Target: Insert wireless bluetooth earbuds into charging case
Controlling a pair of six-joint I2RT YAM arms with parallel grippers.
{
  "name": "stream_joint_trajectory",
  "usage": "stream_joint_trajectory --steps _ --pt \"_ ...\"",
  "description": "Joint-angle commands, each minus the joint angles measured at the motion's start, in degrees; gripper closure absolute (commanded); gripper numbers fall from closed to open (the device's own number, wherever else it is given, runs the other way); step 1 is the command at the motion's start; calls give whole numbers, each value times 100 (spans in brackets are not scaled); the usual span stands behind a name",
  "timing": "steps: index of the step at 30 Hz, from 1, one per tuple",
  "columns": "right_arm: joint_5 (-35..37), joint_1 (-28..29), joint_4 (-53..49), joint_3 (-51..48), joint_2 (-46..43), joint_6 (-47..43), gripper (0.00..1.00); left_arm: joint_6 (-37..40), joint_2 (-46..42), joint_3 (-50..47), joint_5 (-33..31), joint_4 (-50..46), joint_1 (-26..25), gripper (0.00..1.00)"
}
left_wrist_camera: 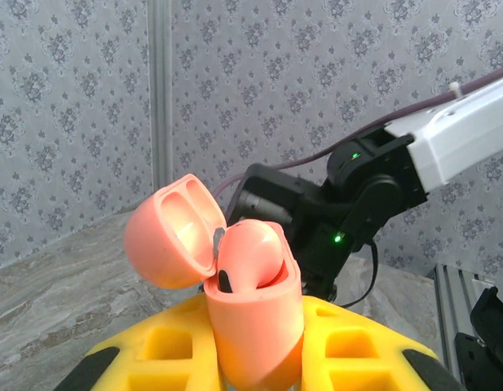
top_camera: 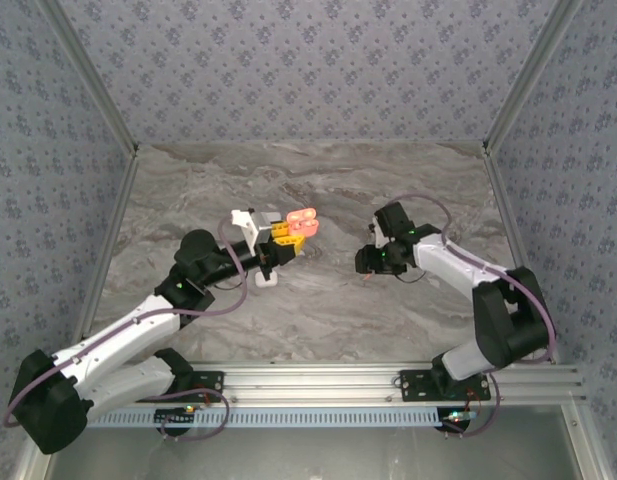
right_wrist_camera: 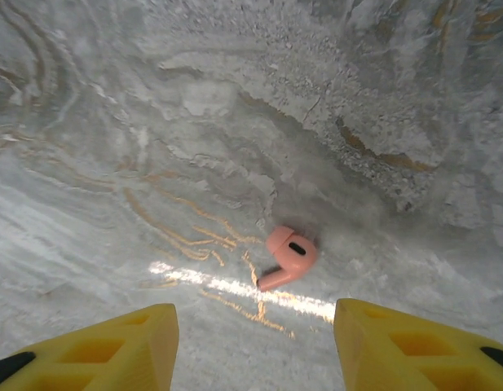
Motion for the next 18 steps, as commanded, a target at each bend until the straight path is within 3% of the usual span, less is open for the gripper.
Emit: stream_joint_trajectory --steps 1,18 --pt "335 115 123 139 356 136 47 -10 -61 -10 -36 114 -44 100" --pt "604 416 -47 645 1149 -2 63 29 -86 -24 -107 -46 -46 100"
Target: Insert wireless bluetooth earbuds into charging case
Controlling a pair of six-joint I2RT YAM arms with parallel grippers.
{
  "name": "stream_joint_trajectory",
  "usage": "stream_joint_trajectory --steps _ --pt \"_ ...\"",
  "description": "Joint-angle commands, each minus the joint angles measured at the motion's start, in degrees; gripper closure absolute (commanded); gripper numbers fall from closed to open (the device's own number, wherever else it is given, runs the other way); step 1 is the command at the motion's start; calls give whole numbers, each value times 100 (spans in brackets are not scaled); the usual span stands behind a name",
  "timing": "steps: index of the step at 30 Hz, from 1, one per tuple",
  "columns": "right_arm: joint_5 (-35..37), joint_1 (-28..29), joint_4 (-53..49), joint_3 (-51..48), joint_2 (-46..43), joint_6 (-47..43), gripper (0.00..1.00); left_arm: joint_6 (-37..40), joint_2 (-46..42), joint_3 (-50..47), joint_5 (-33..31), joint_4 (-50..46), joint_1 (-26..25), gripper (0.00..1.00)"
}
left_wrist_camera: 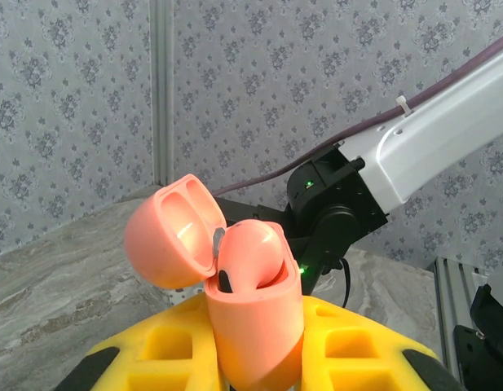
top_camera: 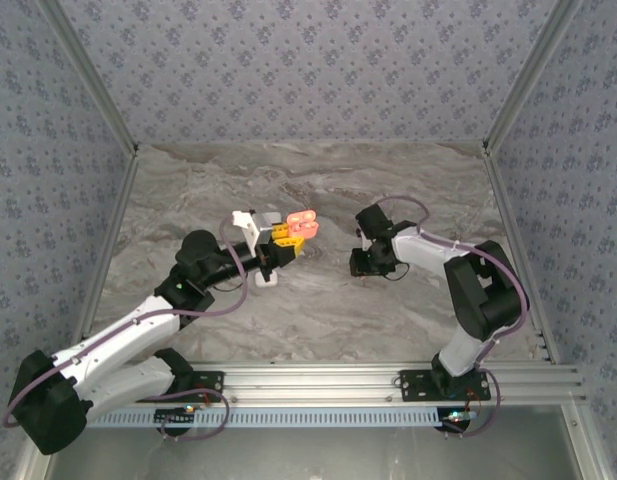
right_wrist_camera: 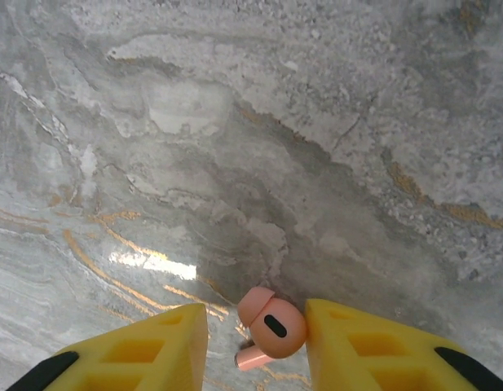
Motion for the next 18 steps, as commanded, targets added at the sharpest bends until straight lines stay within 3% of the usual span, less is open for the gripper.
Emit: stream_joint_trajectory --steps 1,18 --pt "189 57 -172 232 162 -41 63 34 -58 0 -50 113 -31 100" --pt "400 290 -404 458 482 -214 75 60 -94 -19 -82 12 -35 100"
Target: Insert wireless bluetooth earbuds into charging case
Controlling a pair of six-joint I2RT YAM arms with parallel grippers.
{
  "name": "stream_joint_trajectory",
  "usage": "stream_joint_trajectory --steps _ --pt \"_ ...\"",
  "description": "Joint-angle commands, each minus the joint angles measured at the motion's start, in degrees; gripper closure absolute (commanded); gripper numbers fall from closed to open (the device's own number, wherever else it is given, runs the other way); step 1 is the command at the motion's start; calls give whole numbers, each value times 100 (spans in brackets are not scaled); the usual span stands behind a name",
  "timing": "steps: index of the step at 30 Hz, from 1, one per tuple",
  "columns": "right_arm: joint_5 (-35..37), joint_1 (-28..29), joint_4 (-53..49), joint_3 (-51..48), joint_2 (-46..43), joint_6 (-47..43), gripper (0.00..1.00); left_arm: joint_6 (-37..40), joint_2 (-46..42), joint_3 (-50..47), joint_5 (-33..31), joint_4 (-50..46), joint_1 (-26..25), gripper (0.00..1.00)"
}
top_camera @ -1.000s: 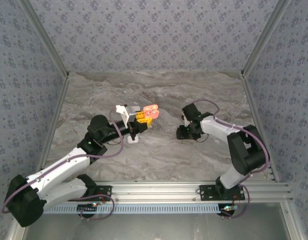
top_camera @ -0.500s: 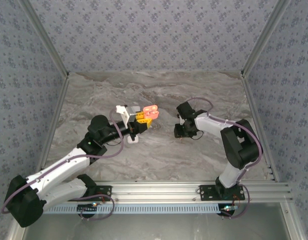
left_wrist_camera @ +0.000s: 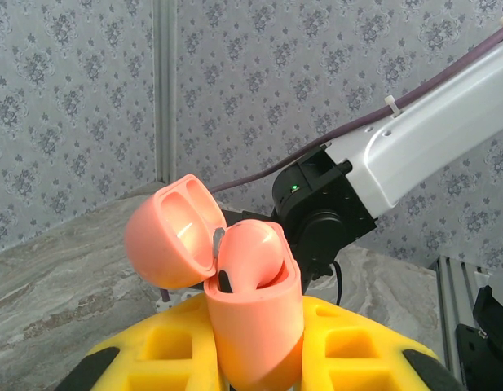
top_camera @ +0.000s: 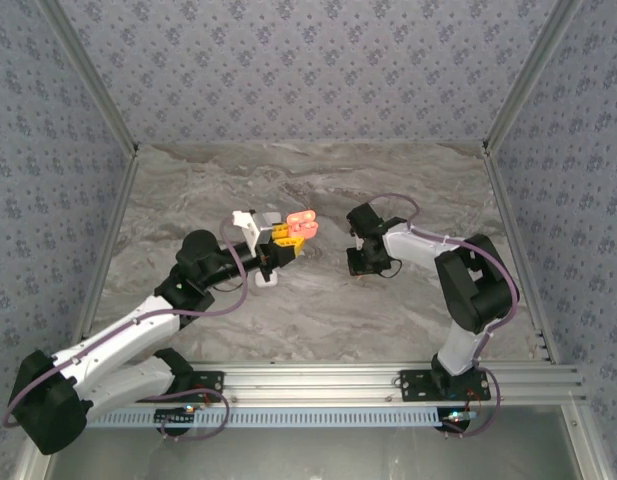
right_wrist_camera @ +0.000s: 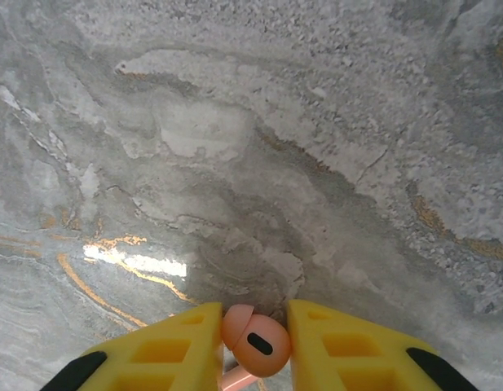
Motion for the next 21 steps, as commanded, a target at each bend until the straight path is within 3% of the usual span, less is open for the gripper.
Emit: stream_joint_trajectory --steps 1,11,21 --pt "86 79 -180 110 125 -131 76 53 -98 -22 -51 53 -30 100" --pt "187 102 -225 149 -897 -510 78 25 -82 -196 -221 176 -34 100" --pt "-245 188 13 268 -3034 -1243 79 -209 0 -465 -218 854 -27 100"
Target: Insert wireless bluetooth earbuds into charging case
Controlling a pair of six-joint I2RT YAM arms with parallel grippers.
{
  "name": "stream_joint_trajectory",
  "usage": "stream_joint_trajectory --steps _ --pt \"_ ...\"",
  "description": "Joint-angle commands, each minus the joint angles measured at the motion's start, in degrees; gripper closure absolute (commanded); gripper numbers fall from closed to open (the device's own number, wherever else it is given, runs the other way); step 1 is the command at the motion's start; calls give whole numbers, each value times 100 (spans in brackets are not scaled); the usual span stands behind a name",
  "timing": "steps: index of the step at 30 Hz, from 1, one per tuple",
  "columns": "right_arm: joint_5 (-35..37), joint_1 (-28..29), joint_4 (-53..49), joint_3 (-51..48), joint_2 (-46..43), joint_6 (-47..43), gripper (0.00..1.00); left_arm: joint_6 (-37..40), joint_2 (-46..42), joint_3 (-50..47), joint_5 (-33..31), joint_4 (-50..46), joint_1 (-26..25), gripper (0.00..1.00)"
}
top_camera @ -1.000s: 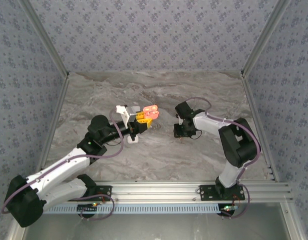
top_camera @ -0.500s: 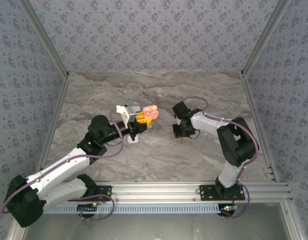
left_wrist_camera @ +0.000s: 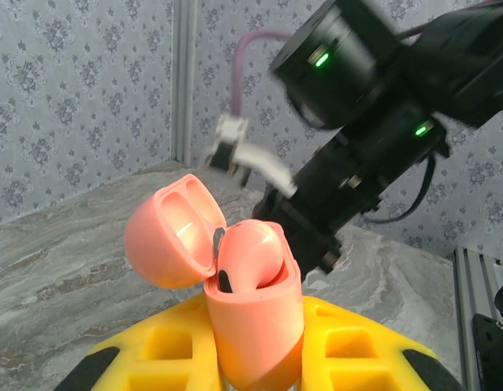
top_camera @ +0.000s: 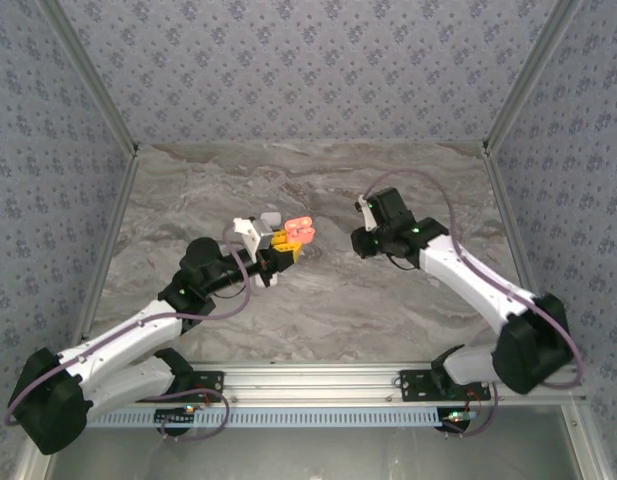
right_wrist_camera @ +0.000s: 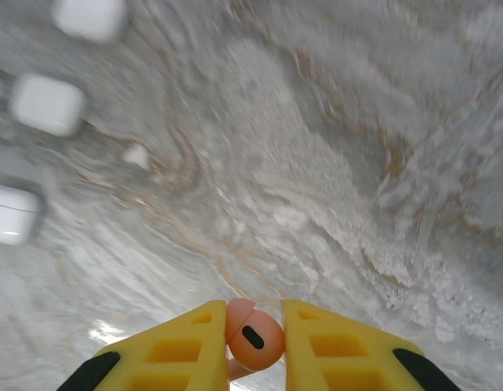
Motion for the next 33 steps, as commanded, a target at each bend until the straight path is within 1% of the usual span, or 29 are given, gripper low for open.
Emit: stream_joint_trajectory --steps 1,6,10,14,17,25,33 --pt "-299 103 171 173 -746 -513 79 -144 29 38 100 535 -27 100" --pt "-650 316 645 202 -1646 -901 79 -301 297 187 516 681 -36 100" --pt "-662 634 817 359 -1895 -1265 79 -410 517 309 768 849 -34 100" --pt "-585 949 1020 422 -1922 -1688 79 -585 685 386 1045 1105 -39 100" --pt "-591 1056 1136 475 -1882 -1907 79 -650 770 465 1181 1152 -62 100" --pt "-567 1253 1160 591 -1584 -2099 79 -658 788 520 1187 1110 -98 100" --pt "-501 1330 1218 591 -1494 -2170 79 -582 815 579 1204 928 -115 100"
